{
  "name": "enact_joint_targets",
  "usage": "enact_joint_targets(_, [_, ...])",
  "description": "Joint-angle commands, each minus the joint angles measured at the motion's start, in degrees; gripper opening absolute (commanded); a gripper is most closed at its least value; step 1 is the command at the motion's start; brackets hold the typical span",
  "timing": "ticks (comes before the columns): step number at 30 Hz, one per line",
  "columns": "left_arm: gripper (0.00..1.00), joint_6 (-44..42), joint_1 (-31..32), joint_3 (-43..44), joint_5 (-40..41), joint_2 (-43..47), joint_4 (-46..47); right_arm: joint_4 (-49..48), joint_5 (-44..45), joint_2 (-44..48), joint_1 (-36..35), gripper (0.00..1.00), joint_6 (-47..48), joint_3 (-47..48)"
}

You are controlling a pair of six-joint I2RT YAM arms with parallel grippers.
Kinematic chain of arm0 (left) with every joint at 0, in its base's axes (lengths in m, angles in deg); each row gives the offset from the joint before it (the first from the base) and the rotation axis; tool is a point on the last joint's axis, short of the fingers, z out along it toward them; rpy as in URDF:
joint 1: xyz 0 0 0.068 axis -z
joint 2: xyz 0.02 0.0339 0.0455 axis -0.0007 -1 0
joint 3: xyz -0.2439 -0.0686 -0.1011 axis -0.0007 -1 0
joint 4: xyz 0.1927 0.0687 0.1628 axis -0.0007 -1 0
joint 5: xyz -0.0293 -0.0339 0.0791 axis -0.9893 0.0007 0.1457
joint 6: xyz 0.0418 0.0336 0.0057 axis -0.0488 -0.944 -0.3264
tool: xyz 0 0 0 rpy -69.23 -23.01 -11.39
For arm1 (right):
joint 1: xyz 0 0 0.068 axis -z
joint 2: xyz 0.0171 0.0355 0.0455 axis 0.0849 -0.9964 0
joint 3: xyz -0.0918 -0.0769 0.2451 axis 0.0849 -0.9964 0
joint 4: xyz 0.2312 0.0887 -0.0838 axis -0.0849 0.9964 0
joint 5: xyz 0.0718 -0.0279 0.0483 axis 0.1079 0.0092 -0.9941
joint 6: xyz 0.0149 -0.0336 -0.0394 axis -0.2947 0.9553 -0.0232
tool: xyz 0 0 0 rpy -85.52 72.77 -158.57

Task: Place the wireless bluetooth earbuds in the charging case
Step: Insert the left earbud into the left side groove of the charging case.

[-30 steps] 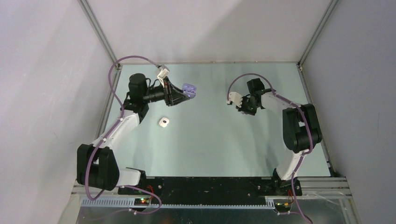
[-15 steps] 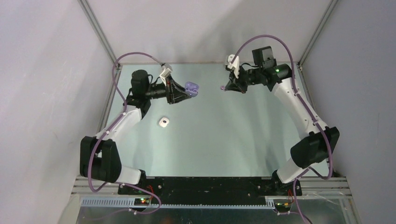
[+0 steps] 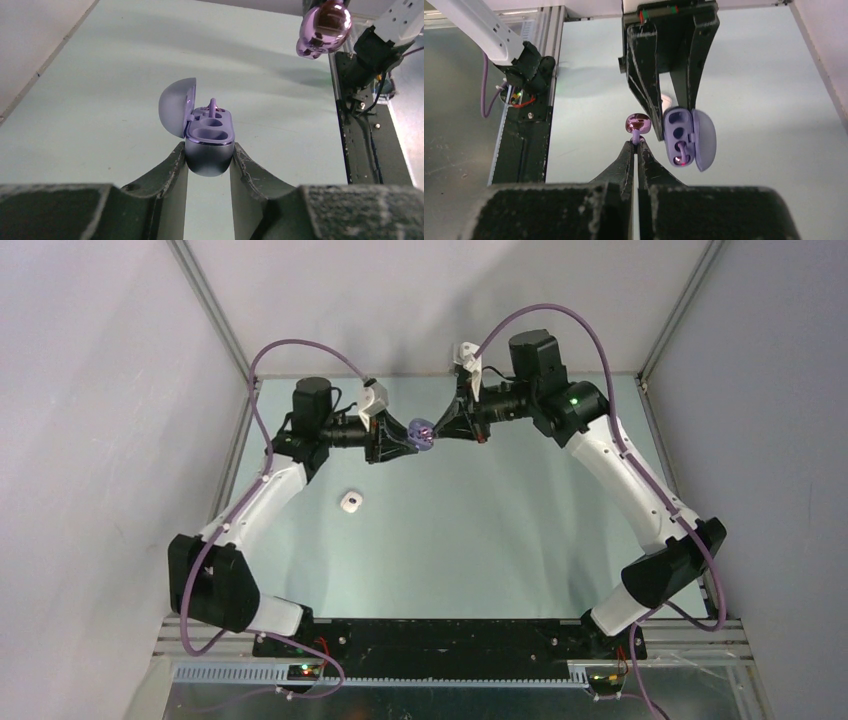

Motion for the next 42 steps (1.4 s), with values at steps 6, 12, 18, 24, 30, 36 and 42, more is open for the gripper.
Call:
enact_joint_targets(6, [0.0, -13.42, 1.14, 4.53, -0.47, 4.81, -10.46, -6.03, 1.89, -0.43, -3.65, 0.0, -0.87, 1.14])
enact_joint_targets(12, [0.0, -13.29, 1.34, 4.24, -0.8, 5.44, -10.09, -6.49, 4.78, -0.22, -4.15, 0.0, 0.05, -1.24])
enact_joint_targets(18, [0.0, -11.4, 1.52, 2.84, -1.48, 6.1, -6.52, -7.46, 7.44, -0.9, -4.26, 0.0, 1.64, -2.44])
enact_joint_targets(24, [0.0, -9.06, 1.49, 2.12, -2.06, 6.15, -2.98, -6.78, 8.26, -0.71, -4.4, 0.0, 3.65, -4.18])
enact_joint_targets(30, [0.0, -8.73, 1.74, 2.22, -2.23, 5.83, -2.32, -7.85, 8.83, -0.59, -4.42, 0.0, 3.54, -5.19])
enact_joint_targets(36, [0.0, -11.33, 2.0, 3.39, -2.33, 5.59, -5.42, -10.68, 9.7, -1.06, -4.38, 0.0, 2.98, -4.81])
enact_joint_targets(42, [0.0, -14.97, 2.48, 4.75, -1.02, 5.07, -9.49, -11.84, 9.62, -2.19, -4.64, 0.0, 1.8, -4.48])
